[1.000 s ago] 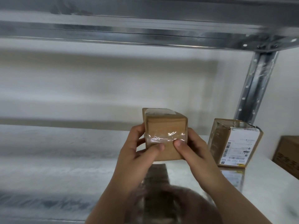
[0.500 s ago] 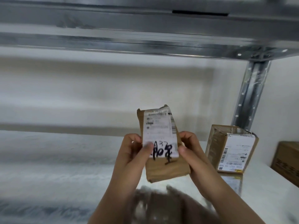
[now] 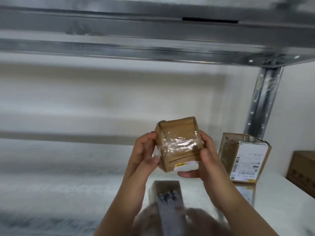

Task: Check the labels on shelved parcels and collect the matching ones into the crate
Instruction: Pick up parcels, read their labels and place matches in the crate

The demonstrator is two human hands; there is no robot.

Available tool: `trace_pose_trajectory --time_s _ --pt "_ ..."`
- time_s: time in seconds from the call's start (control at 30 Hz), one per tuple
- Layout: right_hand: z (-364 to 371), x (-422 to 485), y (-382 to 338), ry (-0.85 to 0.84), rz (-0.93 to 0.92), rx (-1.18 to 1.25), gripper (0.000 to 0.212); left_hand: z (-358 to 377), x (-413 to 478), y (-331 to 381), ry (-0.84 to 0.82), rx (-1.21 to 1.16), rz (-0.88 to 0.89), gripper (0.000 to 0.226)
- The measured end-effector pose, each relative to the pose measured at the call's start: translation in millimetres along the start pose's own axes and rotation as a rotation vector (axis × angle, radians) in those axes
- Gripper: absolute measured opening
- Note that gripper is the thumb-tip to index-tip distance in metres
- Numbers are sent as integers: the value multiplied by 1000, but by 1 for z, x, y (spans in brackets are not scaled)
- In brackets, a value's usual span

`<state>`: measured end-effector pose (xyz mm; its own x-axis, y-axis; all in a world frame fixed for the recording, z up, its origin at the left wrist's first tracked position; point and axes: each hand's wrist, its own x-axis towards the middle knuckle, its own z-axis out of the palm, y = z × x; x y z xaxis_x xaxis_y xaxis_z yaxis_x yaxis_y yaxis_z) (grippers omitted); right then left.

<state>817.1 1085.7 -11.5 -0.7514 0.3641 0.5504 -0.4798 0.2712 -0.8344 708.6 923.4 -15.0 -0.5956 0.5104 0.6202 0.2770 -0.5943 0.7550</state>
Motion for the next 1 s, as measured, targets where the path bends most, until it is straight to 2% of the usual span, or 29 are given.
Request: trace_pose_trajectory --time_s 0.07,0.13,0.23,0.3,0.53,0.67,0.9,1.0 --pt "3 -1 0 65 -28 25 46 5 -2 1 1 32 0 45" --pt "8 -2 -2 111 -62 39 36 7 -3 2 17 21 4 56" --pt "13 -2 -3 144 -75 19 46 10 -3 4 72 30 4 70" --pt "14 -2 -3 137 -80 21 56 13 -1 5 123 58 -8 71" --pt "11 -2 0 73 -118 -123 51 13 1 1 159 103 34 64" --pt "15 0 0 61 -144 -109 56 14 1 -1 135 90 46 61" --pt "10 -5 -6 0 -186 -109 69 11 -2 5 141 125 60 30" --pt "8 -5 -9 1 -179 -96 74 13 -3 8 117 168 110 34"
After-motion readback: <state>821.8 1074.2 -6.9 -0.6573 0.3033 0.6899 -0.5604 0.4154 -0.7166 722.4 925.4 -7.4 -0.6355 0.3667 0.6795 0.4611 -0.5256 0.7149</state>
